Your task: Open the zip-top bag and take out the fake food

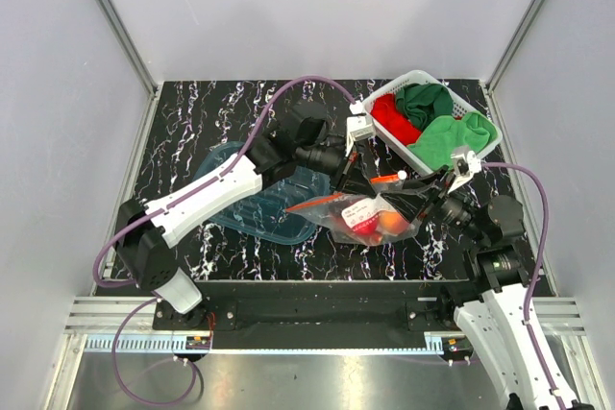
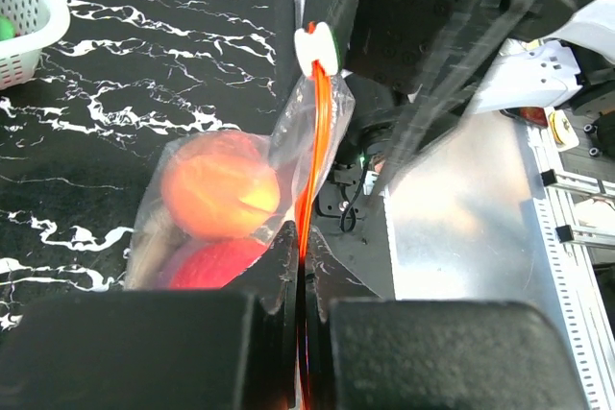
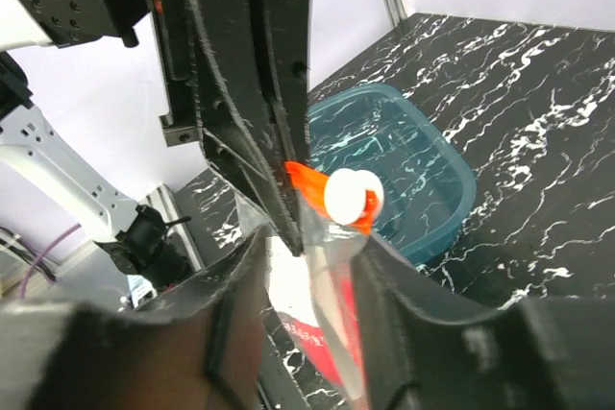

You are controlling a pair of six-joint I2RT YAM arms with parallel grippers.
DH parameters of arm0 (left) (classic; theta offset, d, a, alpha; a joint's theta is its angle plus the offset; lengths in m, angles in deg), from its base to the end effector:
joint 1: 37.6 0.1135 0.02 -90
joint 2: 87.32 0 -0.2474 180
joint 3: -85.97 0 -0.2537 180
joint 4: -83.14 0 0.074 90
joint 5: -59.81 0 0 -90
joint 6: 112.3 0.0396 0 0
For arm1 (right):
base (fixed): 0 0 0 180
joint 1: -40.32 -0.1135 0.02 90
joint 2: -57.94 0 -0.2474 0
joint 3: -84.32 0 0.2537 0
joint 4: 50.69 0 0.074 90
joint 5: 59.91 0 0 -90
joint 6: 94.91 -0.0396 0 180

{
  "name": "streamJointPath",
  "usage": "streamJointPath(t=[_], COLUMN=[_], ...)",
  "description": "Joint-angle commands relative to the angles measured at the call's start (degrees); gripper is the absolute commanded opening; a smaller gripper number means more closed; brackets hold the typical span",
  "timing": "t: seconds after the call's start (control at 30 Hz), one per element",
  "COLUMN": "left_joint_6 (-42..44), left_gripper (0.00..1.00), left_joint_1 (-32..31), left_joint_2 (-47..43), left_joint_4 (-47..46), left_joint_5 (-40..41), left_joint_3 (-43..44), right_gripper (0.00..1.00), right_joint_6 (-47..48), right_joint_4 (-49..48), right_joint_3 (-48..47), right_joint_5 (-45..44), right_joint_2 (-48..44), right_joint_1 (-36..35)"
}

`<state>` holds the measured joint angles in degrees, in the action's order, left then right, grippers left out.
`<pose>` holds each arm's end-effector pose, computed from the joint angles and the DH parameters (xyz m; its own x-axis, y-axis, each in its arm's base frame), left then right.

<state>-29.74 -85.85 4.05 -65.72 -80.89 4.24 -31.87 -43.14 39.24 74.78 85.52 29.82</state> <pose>0.2223 -0.2950 0.3506 -0.3931 0.3173 -0.8630 0.8991 -0.0641 -0.4331 0.1358 0.0535 0.3220 -0.2161 0.2877 -0.9330 -0.7996 0.4963 0.3382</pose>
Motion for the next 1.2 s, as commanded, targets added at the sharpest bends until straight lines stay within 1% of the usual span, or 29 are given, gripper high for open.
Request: streamJointPath(t=[0.0, 0.03, 0.1, 0.23, 0.27, 0.33, 0.4, 0.43, 0.47, 0.53, 0.63, 0.77, 0.83, 0.9, 1.0, 1.03, 1.1, 1.13, 1.17], left_joint_6=[0.94, 0.94, 0.94, 0.76, 0.68, 0.59, 0.41, -0.11, -0.20, -0.38, -0.47, -0.82, -1.08, -1.17, -1.35, -1.35, -1.70, -2.13, -2.66], left_gripper=[0.00, 0.00, 0.00, 0.00, 0.00, 0.00, 0.00, 0.00, 0.00, 0.00, 0.00, 0.00, 0.00, 0.00, 0.00, 0.00, 0.00, 0.11, 0.25], left_joint_1=[0.09, 0.09, 0.08, 0.08, 0.09, 0.08, 0.09, 0.00, 0.08, 0.00, -0.09, -0.09, -0.09, -0.09, -0.18, -0.27, -0.35, -0.53, -0.53], left_joint_2=[-4.10, -4.10, -4.10, -3.92, -4.01, -4.36, -4.62, -4.80, -4.89, -5.15, -6.29, -6.91, -7.00, -7.00, -7.08, -7.09, -7.26, -7.44, -7.79], left_joint_4=[-4.01, -3.92, -4.01, -4.01, -4.01, -4.35, -4.97, -5.84, -6.11, -6.29, -6.82, -7.43, -7.78, -7.96, -8.05, -8.05, -8.05, -8.05, -8.05], left_joint_5=[-3.09, -3.27, -3.35, -3.27, -3.09, -2.92, -2.92, -3.00, -3.09, -3.53, -3.44, -3.36, -3.18, -3.18, -3.44, -3.36, -2.39, -1.17, 1.63], left_joint_3=[-0.40, -0.49, -0.49, -1.19, -1.89, -2.77, -3.91, -4.26, -4.44, -4.44, -4.53, -4.62, -4.79, -4.79, -5.32, -5.58, -5.85, -5.93, -5.85], right_gripper=[0.35, 0.33, 0.23, 0.09, 0.06, 0.06, 0.28, 0.45, 0.49, 0.50, 0.55, 0.52, 0.52, 0.49, 0.37, 0.27, 0.17, 0.01, 0.00], right_joint_6=[-1.42, -1.69, -2.04, -1.52, -1.17, -0.90, -0.38, -0.46, -0.37, 0.15, 0.33, -0.54, -1.07, -1.34, -1.87, -2.30, -2.57, -2.83, -2.75], right_joint_4=[-4.24, -4.24, -4.06, -1.88, -0.82, -0.29, 0.24, 0.33, 0.24, 0.42, 0.33, -1.50, -2.22, -2.22, -2.22, -2.31, -2.22, -2.22, -2.13], right_joint_3=[0.72, 0.72, 0.55, -0.94, -1.73, -2.44, -2.88, -2.88, -2.88, -2.70, -2.44, -1.65, -1.21, -0.95, -0.95, -1.12, -1.30, -1.47, -1.47], right_joint_5=[1.20, 0.93, -0.12, -2.67, -3.11, -3.82, -3.56, -3.55, -3.21, -2.32, -1.19, 3.02, 3.48, 3.57, 3.13, 3.04, 3.13, 3.39, 3.48], right_joint_2=[-0.50, -0.68, -0.77, -0.59, -0.76, -1.29, -1.03, -0.77, -0.50, 0.11, 1.25, 1.96, 1.52, 0.82, 0.20, 0.03, -0.06, -0.06, -0.15], right_joint_1=[-0.31, -0.31, -0.22, -0.31, -0.22, -0.31, -0.22, -0.31, -0.31, -0.22, -0.31, -0.31, -0.31, -0.31, -0.31, -0.31, -0.31, -0.22, -0.31])
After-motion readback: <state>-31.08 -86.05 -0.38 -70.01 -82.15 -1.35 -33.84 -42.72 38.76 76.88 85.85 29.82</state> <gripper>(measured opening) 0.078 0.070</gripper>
